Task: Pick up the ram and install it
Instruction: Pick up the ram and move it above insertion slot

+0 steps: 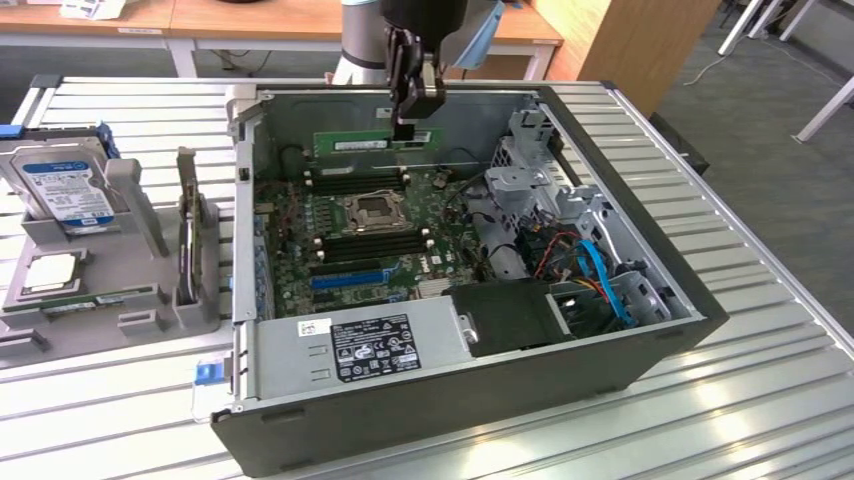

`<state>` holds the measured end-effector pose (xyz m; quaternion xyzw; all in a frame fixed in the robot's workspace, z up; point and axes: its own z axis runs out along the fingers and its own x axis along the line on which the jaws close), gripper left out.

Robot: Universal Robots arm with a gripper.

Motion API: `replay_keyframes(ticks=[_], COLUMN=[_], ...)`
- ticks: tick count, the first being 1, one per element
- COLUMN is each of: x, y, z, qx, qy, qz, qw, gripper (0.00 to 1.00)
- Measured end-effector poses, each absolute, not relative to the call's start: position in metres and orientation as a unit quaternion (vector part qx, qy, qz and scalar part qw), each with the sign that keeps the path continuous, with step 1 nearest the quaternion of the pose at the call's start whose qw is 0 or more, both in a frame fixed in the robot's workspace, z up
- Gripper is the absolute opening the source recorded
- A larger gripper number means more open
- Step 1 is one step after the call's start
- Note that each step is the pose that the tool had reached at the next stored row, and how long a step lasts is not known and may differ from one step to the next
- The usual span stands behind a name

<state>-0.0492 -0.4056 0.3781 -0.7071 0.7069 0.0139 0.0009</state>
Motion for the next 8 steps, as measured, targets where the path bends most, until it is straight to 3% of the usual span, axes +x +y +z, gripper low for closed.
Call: replay_keyframes(ticks=[8], x=[-0.0492], y=[-0.4056], z=[0.3686], qx=[-0.707], qy=[0.707], qz=[0.014], qw=[0.001], gripper=[0.12])
